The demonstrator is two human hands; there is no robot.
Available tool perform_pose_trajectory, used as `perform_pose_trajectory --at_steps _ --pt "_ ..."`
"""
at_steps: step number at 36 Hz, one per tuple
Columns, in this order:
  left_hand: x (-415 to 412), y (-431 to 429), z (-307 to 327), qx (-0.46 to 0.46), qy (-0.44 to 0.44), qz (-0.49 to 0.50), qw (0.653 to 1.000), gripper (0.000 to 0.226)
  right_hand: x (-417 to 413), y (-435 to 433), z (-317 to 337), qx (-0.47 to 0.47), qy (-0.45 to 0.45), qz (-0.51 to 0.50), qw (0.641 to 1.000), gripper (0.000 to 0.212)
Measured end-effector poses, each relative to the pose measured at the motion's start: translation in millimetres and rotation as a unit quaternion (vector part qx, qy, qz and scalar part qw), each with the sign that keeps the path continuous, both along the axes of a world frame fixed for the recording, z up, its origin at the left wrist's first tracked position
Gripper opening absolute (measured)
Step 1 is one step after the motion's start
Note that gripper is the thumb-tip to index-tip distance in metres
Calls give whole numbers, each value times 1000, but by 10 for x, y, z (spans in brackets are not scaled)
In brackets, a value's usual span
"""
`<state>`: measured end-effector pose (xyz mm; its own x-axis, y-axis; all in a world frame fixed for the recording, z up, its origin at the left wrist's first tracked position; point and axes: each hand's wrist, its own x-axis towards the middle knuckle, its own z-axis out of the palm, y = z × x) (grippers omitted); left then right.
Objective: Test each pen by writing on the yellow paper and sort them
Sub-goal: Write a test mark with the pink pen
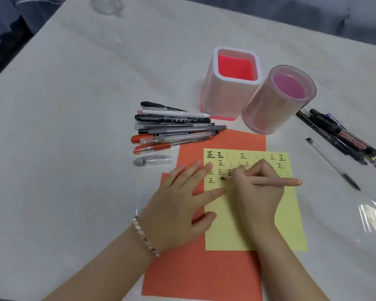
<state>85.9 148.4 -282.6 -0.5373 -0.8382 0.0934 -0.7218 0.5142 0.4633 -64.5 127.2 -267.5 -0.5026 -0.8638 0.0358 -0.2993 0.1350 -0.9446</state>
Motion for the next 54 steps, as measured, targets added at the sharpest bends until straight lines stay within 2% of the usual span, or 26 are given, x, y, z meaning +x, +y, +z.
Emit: perform_pose_trajectory --at_steps 7,22,31,54 --pt "-1 -6 13 11 -1 -1 1000 43 13 -7 10 -2 13 -11 1000 38" --pt "-8 -5 39 9 -4 5 1000 43 12 -23 -38 -29 17 -12 999 31" --pt "-15 -9 39 11 -4 5 1000 43 15 -13 -13 -11 41 3 999 34" --pt "-15 -16 49 12 -10 3 1000 43 -13 -28 -55 3 26 -8 1000 29"
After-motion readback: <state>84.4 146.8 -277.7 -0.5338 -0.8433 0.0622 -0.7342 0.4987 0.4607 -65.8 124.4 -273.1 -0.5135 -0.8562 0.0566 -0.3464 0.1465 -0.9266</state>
